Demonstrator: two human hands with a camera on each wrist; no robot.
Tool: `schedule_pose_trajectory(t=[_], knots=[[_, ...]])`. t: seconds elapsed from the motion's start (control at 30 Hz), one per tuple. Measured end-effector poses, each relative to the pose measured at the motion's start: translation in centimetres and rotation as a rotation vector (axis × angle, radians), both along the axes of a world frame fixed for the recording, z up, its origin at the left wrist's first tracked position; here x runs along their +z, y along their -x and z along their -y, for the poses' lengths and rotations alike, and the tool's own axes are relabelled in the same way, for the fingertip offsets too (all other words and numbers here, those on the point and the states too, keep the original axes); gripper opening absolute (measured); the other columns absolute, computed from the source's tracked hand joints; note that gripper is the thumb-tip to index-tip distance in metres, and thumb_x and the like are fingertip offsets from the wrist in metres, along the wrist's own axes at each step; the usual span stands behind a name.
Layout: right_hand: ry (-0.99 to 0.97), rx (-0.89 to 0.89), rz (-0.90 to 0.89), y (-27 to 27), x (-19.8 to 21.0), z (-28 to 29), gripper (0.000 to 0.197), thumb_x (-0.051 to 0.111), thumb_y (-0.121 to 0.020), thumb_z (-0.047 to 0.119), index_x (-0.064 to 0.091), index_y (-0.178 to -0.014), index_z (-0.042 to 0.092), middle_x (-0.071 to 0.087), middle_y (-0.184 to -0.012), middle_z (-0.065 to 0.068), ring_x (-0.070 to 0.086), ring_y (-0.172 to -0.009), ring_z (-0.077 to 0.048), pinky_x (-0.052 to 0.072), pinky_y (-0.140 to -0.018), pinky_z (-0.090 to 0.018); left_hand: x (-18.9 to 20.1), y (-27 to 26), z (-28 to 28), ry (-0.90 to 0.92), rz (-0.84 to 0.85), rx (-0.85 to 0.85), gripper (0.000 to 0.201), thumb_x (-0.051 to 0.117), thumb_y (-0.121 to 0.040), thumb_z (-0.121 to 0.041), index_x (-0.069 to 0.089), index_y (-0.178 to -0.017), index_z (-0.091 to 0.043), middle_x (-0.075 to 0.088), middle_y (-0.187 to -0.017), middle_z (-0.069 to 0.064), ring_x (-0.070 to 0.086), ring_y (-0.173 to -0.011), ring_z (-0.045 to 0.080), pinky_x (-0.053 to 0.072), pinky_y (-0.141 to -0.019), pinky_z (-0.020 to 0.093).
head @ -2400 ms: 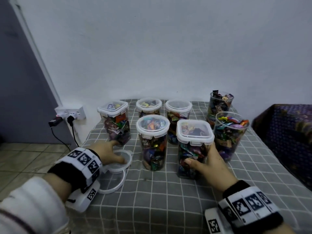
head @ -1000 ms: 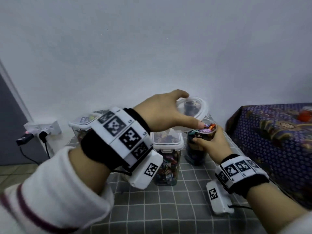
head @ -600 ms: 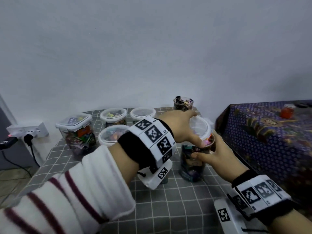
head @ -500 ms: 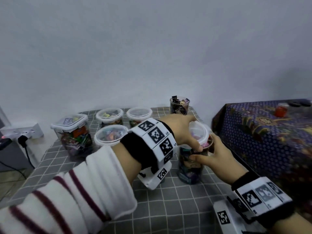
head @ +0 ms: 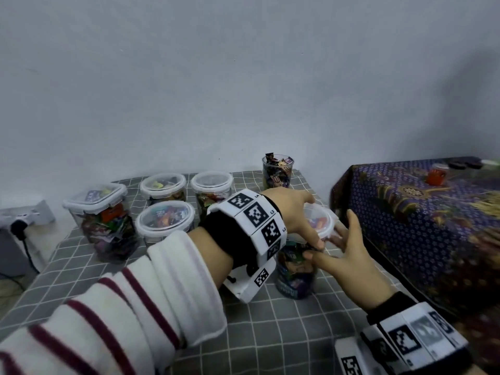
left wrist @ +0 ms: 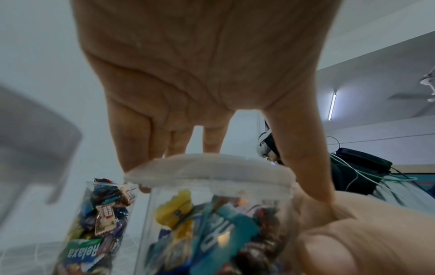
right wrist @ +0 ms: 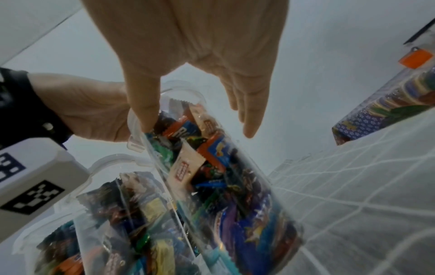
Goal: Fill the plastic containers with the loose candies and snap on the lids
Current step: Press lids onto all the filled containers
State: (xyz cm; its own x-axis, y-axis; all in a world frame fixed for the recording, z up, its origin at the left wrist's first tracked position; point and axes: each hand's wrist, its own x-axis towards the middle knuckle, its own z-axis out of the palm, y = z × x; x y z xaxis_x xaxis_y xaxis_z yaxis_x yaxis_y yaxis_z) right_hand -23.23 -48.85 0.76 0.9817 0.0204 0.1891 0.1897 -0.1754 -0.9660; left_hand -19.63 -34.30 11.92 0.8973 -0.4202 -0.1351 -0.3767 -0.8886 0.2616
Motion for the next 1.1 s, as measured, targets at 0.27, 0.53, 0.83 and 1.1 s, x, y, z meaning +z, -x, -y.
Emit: schedule_pose_trajectory(t=[0.27,0.53,0.83,1.1], knots=[[0.117,-0.055,0.124,-0.8,-0.9,-2.0,0.115,0.085,-0.038,0.063,0.029,-0.135,0.041,0.045,-0.134,0.000,0.045,-0.126,-0.020,0.041,-0.102,-0.050,0.4,-0.6,0.2,-0.063,-0.043,-0.009,0.092,0.078,-0.065,-0.053,0.032,-0.142,-0.031,0.046,-0.140,0.001,0.046,-0.123,0.021,0.038,-0.094,0.031],[0.036,-0.167,0.171,-1.6,-2.0,-2.7,0.098,0.082,-0.044,0.051,0.033,-0.128,0.041,0.055,-0.122,0.001,0.054,-0.114,-0.020,0.047,-0.095,-0.048,0.3,-1.0,0.2,-0.079,-0.046,-0.014,0.093,0.079,-0.064,-0.053,0.033,-0.141,-0.029,0.048,-0.139,0.002,0.047,-0.122,0.022,0.040,-0.100,0.033],[-0.030,-0.167,0.200,-1.4,-1.6,-3.0,0.075,0.082,-0.043,0.046,0.039,-0.102,0.061,0.062,-0.109,0.009,0.060,-0.104,-0.016,0.050,-0.090,-0.048,0.6,-1.5,0.7,-0.134,-0.094,0.008,0.080,0.079,-0.062,-0.055,0.054,-0.124,-0.012,0.063,-0.119,0.005,0.058,-0.107,0.022,0.046,-0.097,0.036],[-0.142,-0.136,0.150,-1.3,-2.0,-3.4,0.076,0.082,-0.048,0.036,0.041,-0.110,0.051,0.065,-0.103,0.012,0.064,-0.097,-0.014,0.053,-0.084,-0.050,0.2,-1.1,0.1,-0.026,-0.079,0.019,0.093,0.080,-0.066,-0.047,0.036,-0.141,-0.013,0.050,-0.136,0.006,0.049,-0.120,0.023,0.039,-0.103,0.031]])
